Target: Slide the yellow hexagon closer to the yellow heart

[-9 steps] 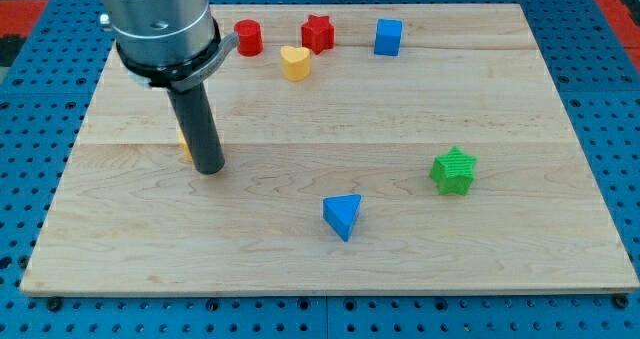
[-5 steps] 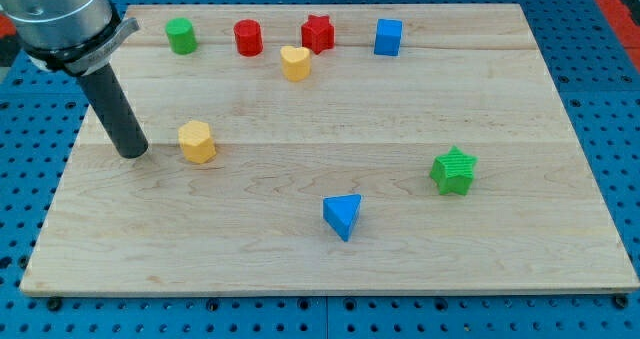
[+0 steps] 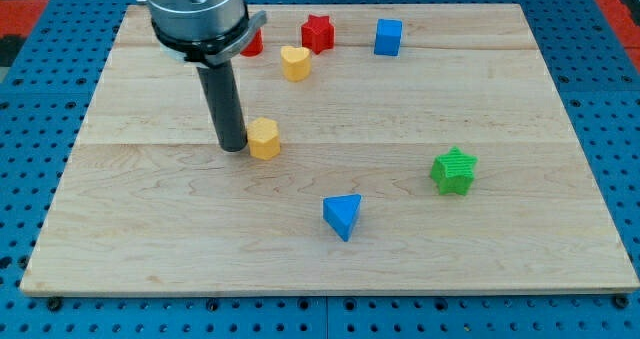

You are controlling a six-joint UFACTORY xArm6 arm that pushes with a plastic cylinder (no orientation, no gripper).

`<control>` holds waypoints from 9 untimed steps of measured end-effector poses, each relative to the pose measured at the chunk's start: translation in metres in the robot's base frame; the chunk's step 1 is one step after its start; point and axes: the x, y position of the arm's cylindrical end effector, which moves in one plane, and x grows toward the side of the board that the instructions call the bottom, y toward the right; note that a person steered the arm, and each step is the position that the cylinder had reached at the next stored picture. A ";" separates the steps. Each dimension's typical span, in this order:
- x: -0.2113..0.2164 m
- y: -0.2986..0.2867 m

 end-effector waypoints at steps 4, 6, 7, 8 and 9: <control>0.000 0.020; 0.038 0.026; 0.038 0.054; 0.033 0.054; 0.010 0.055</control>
